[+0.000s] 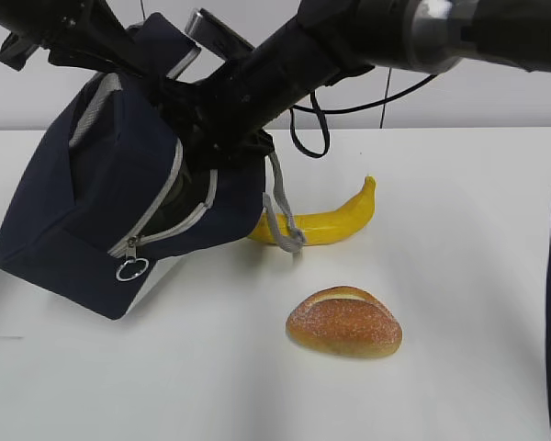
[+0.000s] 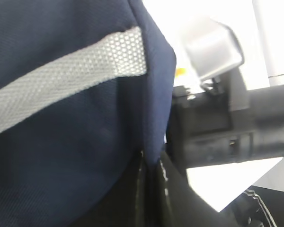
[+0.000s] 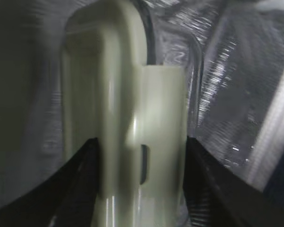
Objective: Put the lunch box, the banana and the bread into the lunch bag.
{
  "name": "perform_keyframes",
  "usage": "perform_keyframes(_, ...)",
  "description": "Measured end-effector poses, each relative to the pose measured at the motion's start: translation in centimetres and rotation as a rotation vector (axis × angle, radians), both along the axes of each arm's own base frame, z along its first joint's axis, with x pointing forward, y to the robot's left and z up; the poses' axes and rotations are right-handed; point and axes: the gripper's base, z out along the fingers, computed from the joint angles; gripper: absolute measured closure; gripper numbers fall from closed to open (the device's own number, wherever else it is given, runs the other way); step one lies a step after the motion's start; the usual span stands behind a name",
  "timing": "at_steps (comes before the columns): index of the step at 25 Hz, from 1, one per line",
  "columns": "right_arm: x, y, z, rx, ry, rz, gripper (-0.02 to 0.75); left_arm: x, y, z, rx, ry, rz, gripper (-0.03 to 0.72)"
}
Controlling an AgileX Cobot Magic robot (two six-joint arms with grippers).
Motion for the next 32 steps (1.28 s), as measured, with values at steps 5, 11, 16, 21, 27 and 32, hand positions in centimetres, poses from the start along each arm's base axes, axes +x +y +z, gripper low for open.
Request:
perform_keyframes(5,0.2,0.9,-0.6,0.005,-0.035,-0.034,0.327,0.1,0.1,-0.1,0.013,-0.008,0.006,0.703)
perform_keyframes(11,0.6,0.9,-0.5,0.006,-0.069,-0.066,0.318,0.6,0.1,-0.4,0.011,-0.022,0.027,0.703)
perform_keyframes(16,0.8,1.0,-0.7,0.011,-0.079,-0.080,0.290,0.7,0.1,-0.3,0.008,-0.033,0.036,0.703)
perform_keyframes(21,1.0,1.0,-1.0,-0.005,-0.121,-0.069,0.279,1.3,1.1,-0.9,0.022,-0.025,0.063,0.703)
perform_keyframes(27,0.6,0.9,-0.3,-0.060,-0.132,0.023,0.278,1.5,1.9,-1.0,0.041,-0.032,0.083,0.703)
perform_keyframes(32,0.3,0.6,2.8,-0.144,-0.211,0.135,0.277,1.6,2.1,-1.1,0.076,-0.040,0.082,0.703)
